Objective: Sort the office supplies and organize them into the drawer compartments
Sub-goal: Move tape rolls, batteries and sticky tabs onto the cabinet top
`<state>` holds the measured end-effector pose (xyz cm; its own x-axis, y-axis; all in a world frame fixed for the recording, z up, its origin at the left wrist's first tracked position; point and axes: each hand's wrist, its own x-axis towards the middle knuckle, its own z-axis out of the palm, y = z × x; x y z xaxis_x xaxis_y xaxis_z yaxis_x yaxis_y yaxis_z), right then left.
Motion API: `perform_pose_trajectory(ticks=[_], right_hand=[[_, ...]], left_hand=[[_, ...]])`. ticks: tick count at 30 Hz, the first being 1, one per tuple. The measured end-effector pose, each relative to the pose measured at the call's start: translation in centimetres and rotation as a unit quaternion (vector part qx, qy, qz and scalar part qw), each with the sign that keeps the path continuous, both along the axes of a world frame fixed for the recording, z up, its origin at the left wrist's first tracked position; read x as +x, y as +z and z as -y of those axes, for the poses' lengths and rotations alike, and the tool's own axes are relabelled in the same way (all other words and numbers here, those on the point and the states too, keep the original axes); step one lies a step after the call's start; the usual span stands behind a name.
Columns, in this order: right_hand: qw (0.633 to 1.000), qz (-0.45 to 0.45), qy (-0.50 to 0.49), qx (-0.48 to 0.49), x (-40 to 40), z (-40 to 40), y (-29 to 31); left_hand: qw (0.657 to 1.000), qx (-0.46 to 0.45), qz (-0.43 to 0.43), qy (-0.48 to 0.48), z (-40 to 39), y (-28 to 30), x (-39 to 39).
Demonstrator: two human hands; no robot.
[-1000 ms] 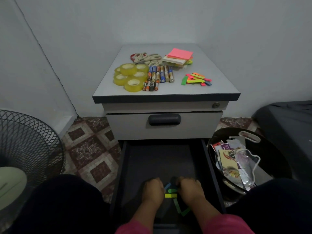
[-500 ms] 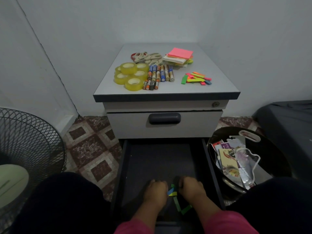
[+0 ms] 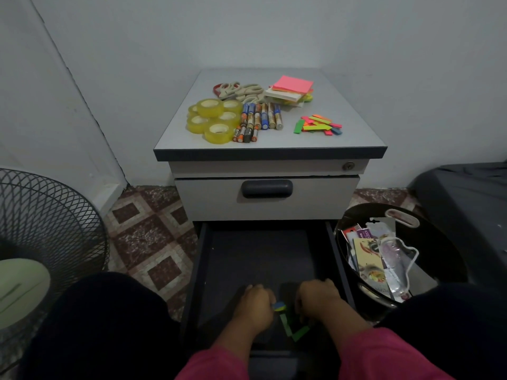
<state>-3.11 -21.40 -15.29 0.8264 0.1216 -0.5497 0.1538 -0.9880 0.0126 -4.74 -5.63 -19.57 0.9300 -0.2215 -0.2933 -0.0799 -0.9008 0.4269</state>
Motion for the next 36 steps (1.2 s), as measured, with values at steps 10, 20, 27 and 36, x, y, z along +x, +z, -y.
perform_pose_trajectory(ticks=[10, 20, 27, 36], right_hand=[[0.997, 0.015, 0.074, -0.024, -1.9, 0.3, -0.3], [0.996, -0.01, 0.079, -0.025, -2.1, -0.1, -0.3], [0.999, 0.003, 0.042, 0.002, -2.0, -0.1, -0.5], [0.999, -0.024, 0.004, 0.022, -1.9, -0.1, -0.7]], left_hand=[[0.988, 0.049, -0.009, -0.149, 1.4, 0.2, -1.0], [0.987, 0.09, -0.012, -0.131, 2.2, 0.4, -1.1], [0.991, 0.069, -0.041, -0.107, 1.9, 0.5, -0.7], [0.995, 0.058, -0.029, -0.075, 2.1, 0.5, -0.8]])
